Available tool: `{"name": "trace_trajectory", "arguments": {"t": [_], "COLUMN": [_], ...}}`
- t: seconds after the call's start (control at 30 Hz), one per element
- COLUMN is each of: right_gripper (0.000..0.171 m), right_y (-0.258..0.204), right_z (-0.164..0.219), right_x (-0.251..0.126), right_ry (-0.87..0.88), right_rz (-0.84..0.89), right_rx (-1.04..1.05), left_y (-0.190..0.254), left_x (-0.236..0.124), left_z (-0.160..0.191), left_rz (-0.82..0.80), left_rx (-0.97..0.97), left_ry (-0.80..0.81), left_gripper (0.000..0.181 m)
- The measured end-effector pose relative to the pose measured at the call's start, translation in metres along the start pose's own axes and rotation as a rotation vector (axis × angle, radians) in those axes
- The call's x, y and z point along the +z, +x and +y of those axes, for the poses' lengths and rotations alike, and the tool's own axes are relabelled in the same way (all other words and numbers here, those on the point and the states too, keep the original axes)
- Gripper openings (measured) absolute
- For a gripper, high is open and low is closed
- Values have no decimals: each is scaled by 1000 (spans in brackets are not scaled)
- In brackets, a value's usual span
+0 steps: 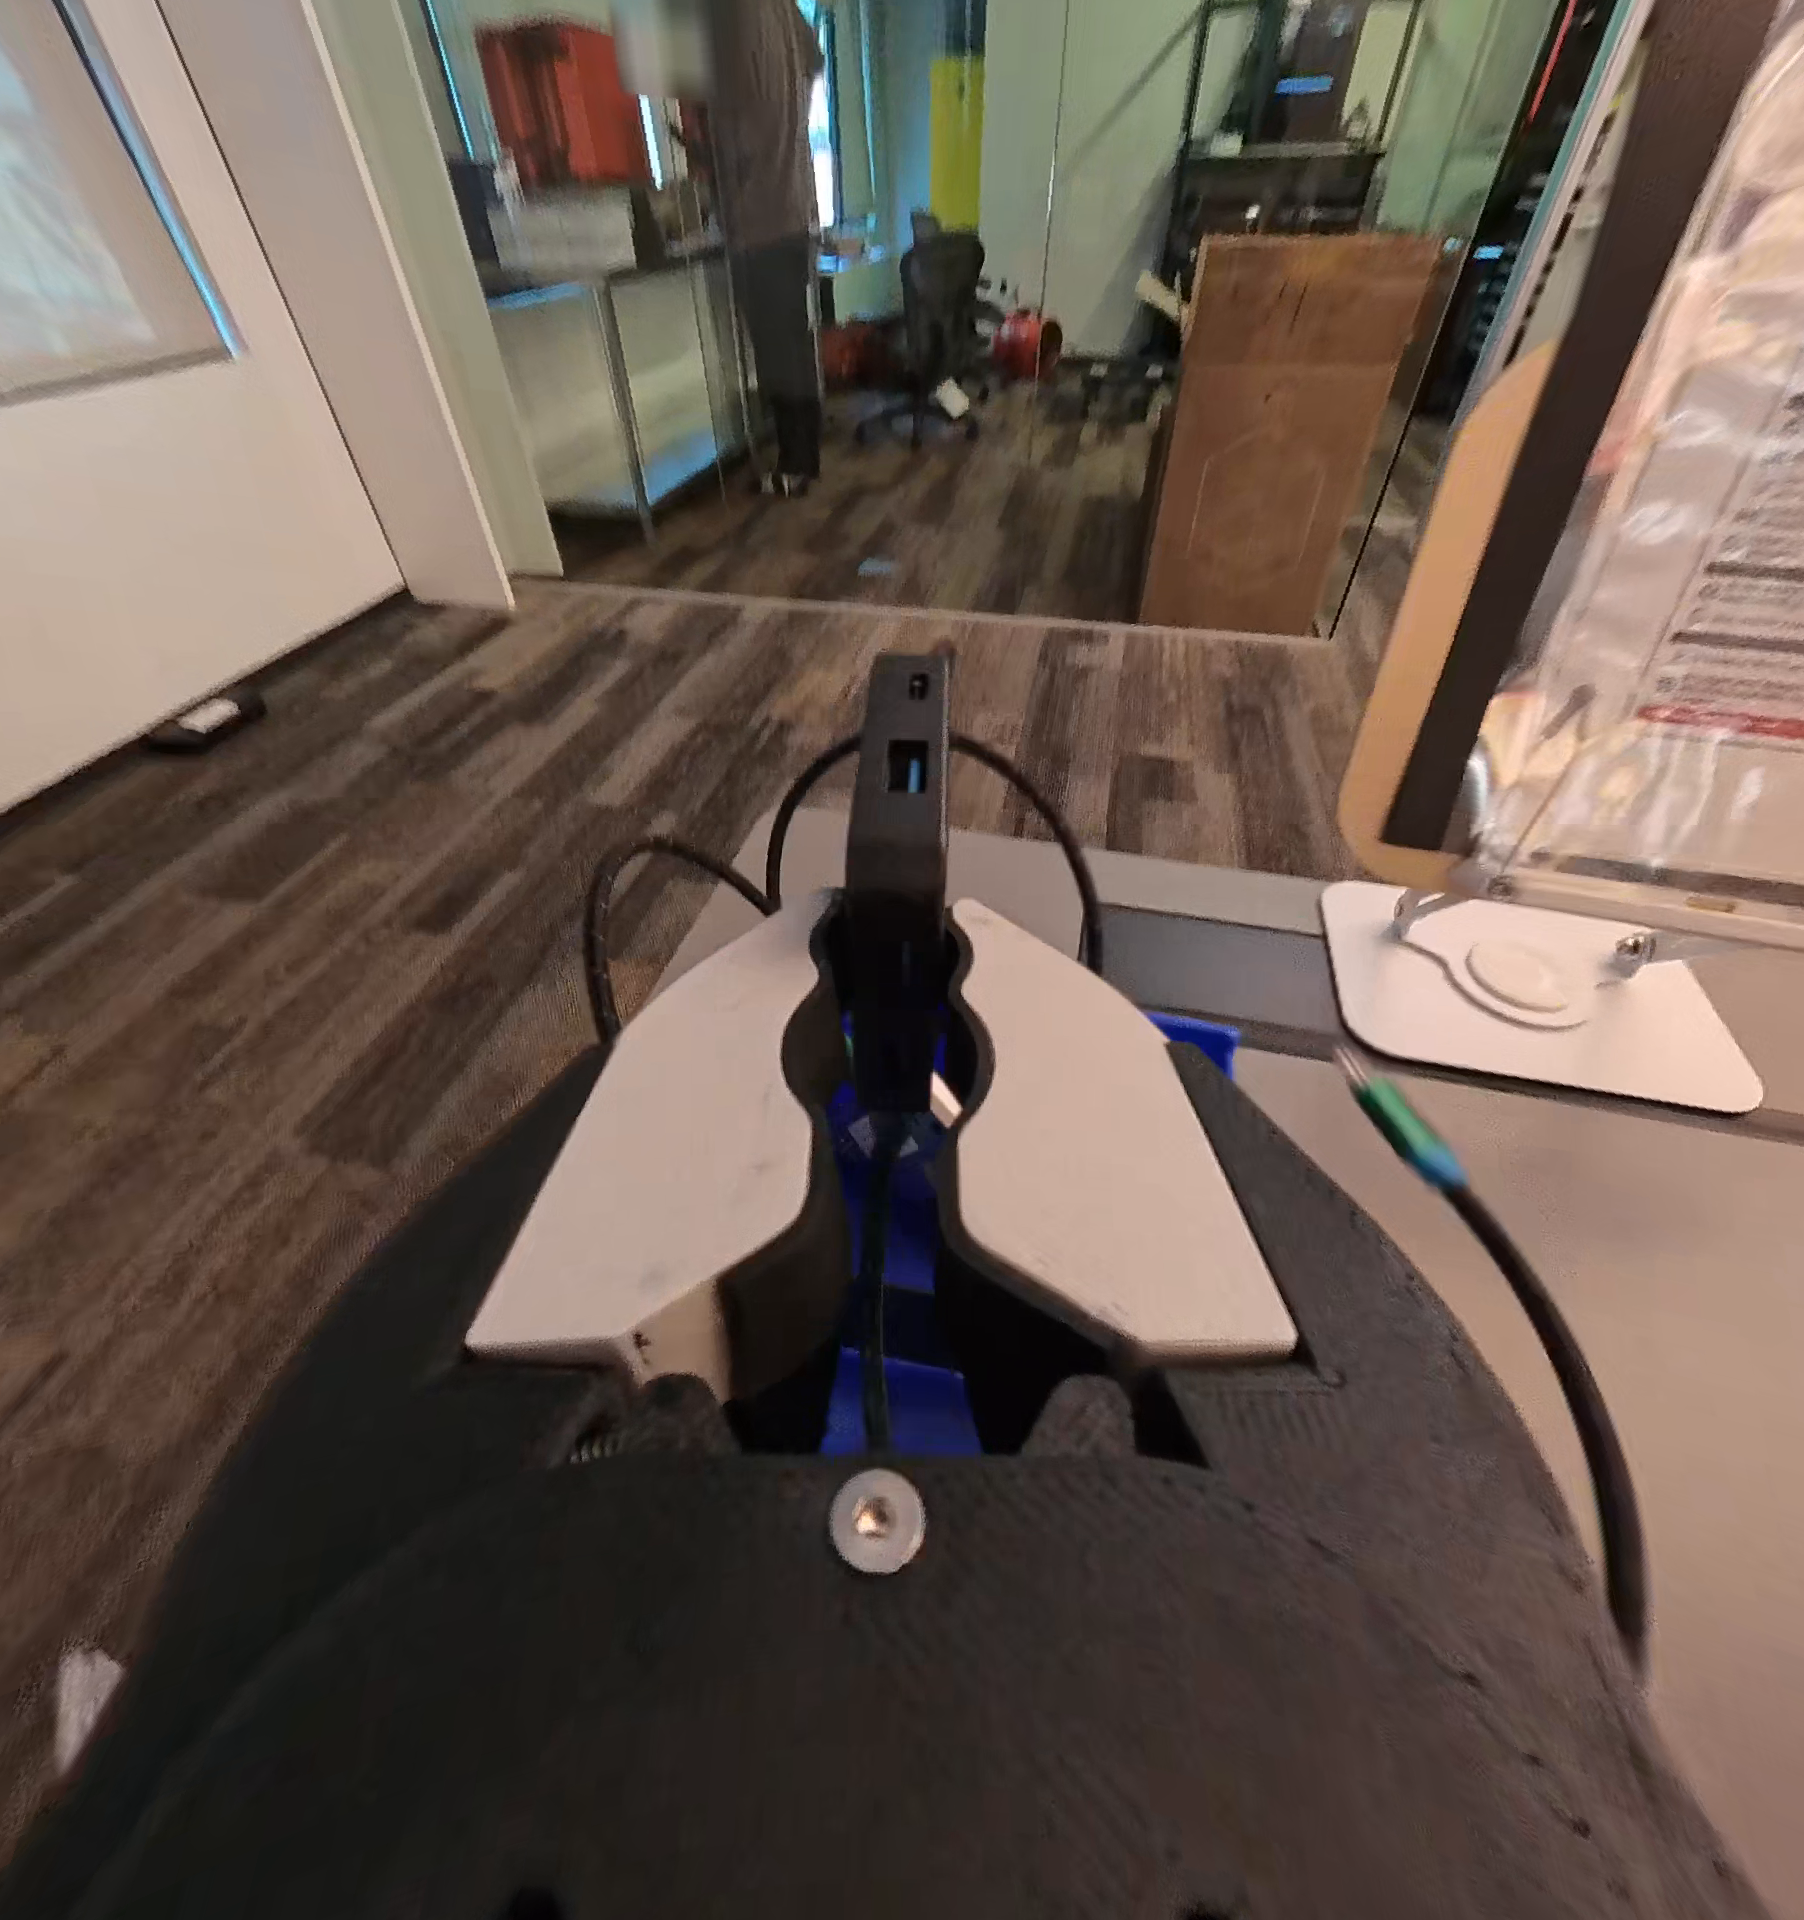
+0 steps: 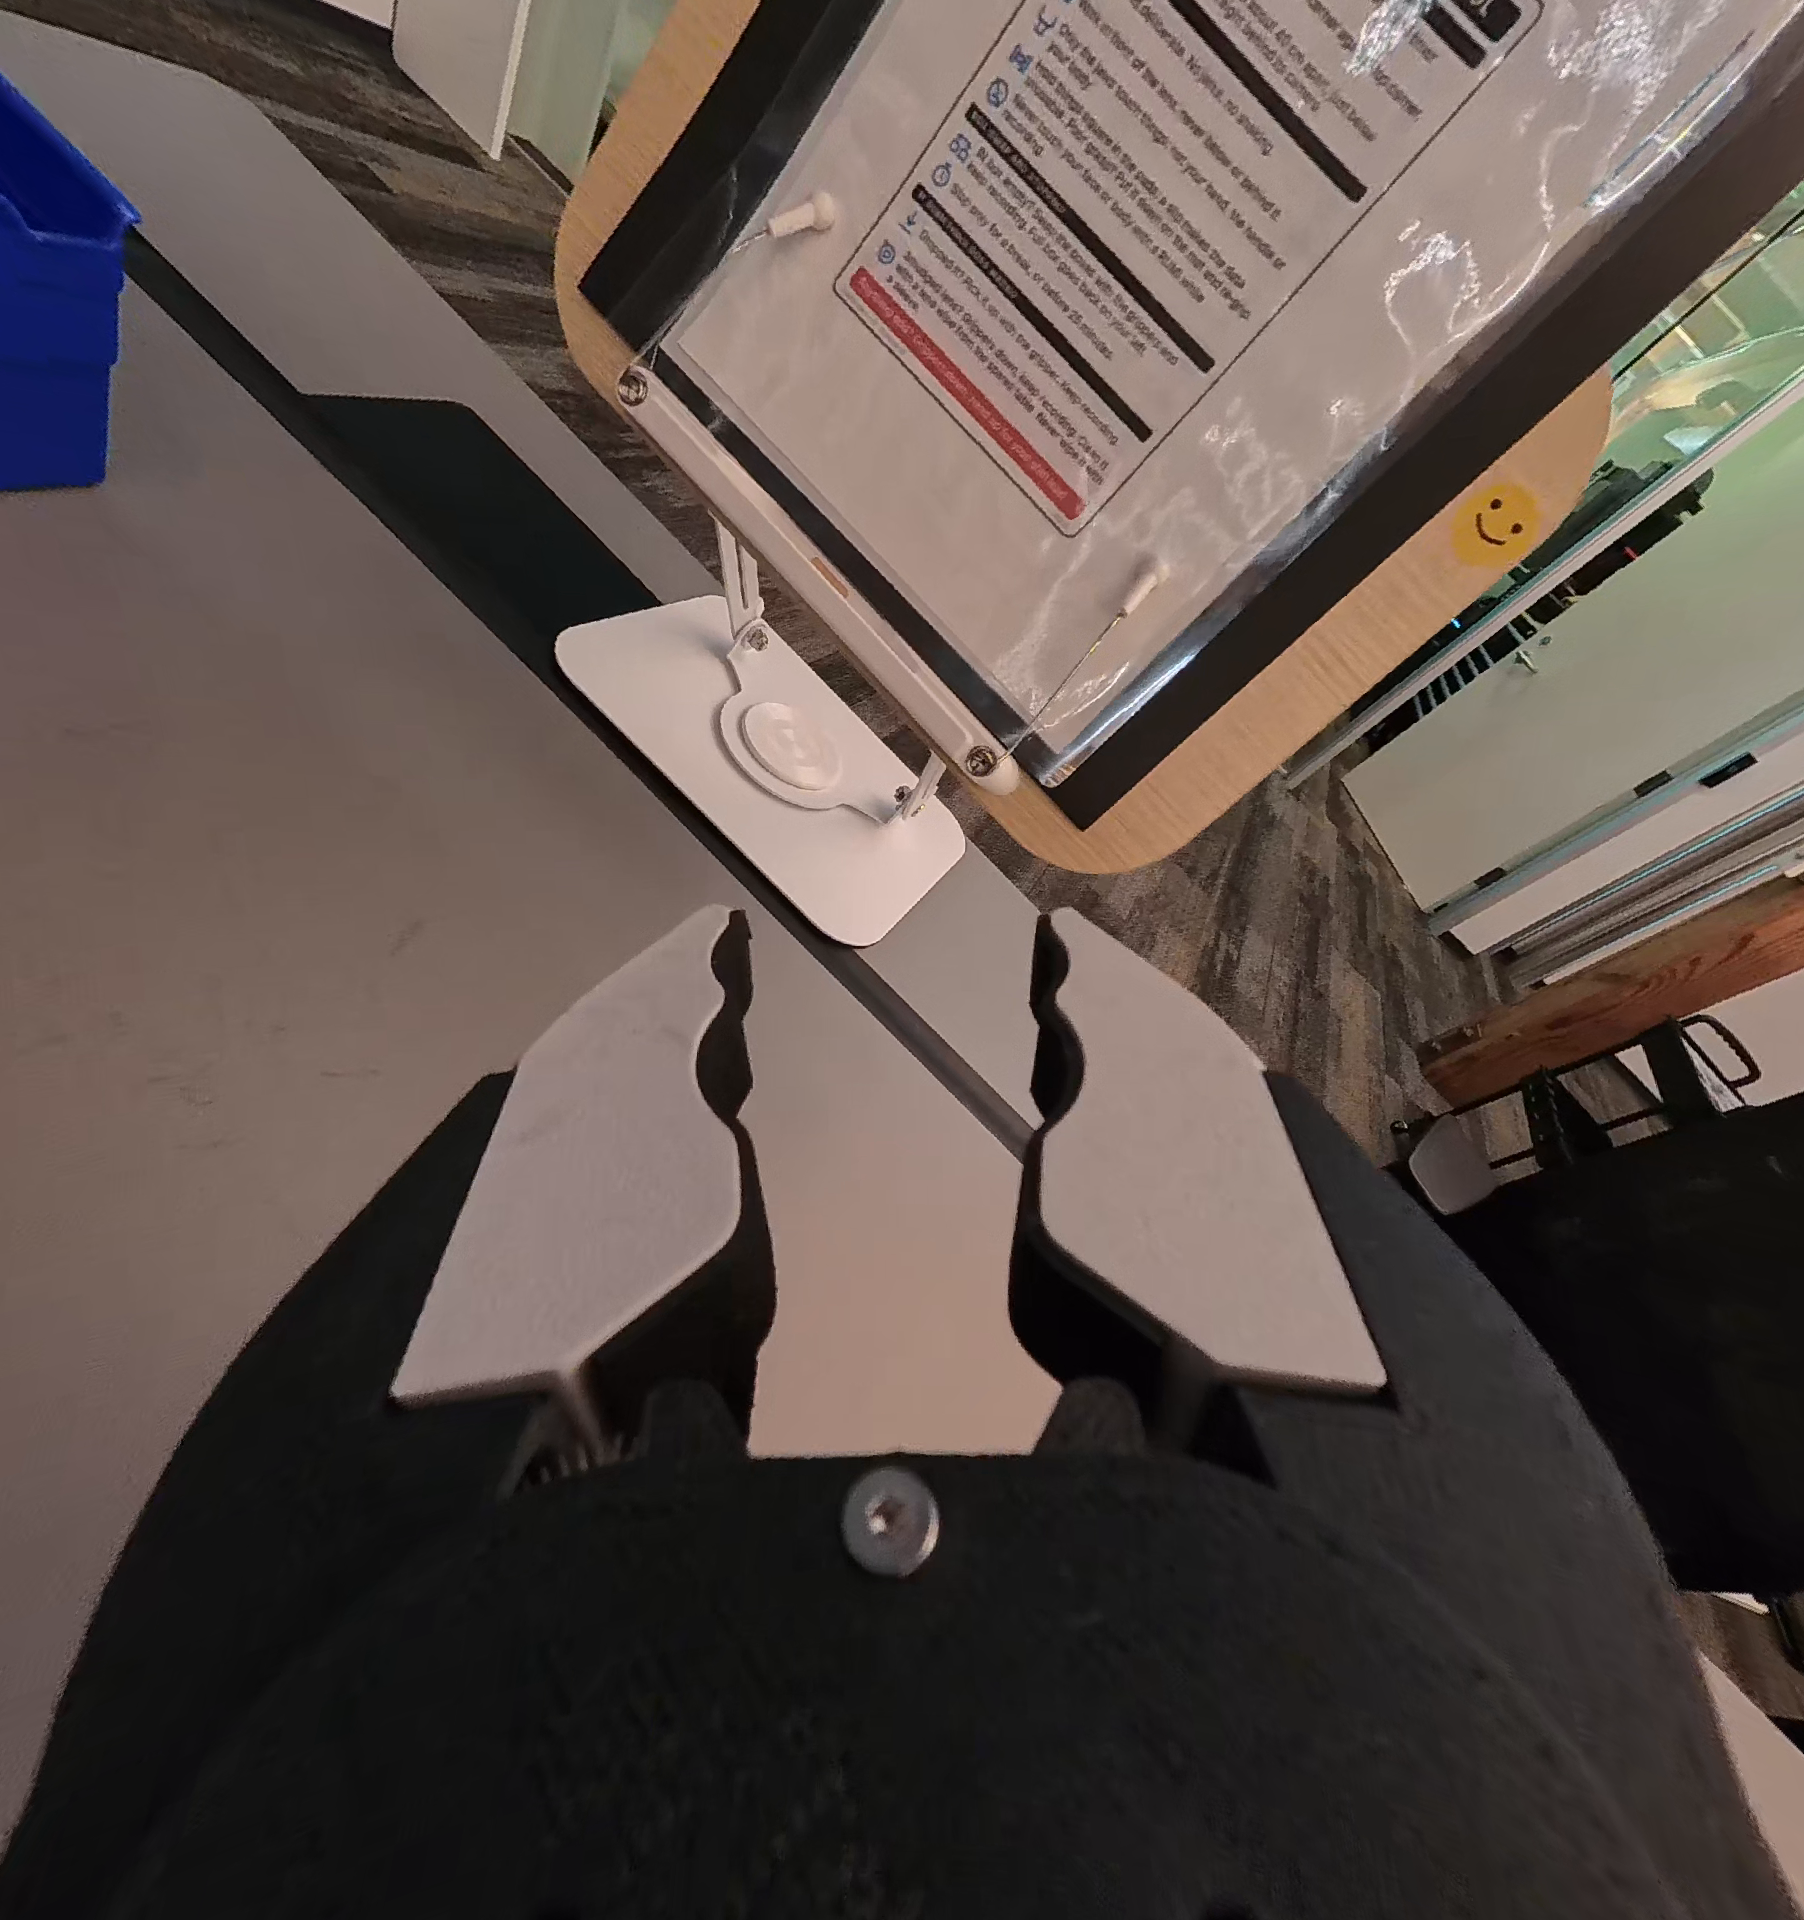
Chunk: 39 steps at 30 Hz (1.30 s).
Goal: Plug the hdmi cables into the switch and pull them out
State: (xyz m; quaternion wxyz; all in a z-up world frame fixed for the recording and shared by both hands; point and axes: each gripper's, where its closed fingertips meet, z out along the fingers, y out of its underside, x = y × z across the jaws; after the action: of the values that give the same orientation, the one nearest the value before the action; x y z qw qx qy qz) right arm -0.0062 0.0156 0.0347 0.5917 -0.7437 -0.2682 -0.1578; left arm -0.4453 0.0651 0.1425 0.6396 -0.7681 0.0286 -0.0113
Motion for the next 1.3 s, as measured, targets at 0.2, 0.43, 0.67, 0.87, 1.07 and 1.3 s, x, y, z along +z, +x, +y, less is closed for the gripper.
{"name": "trace_trajectory", "arguments": {"t": [0.2,0.43,0.67,0.87,1.07,1.3], "right_gripper": [52,47,46,52,52,8], "right_y": [-4,-33,-60,-76,-91,-85], "right_z": [-6,-56,-116,-122,-108,-100], "right_x": [-2,-35,-96,-93,-67,-64], "right_ry": [28,328,692,666,576,515], "right_rz": [-22,-311,-442,-465,-399,-404], "right_rx": [2,132,150,258,261,250], "left_y": [77,213,298,319,326,324], "left_x": [-52,-106,-119,-106,-103,-84], "left_z": [-39,-38,-16,-6,-2,5], "left_rz": [451,1246,1465,1386,1417,1409], "left_rx": [-62,-208,-260,-239,-336,-487], "left_ry": [180,109,28,76,40,-42], "left_gripper": [13,13,14,13,14,14]}}
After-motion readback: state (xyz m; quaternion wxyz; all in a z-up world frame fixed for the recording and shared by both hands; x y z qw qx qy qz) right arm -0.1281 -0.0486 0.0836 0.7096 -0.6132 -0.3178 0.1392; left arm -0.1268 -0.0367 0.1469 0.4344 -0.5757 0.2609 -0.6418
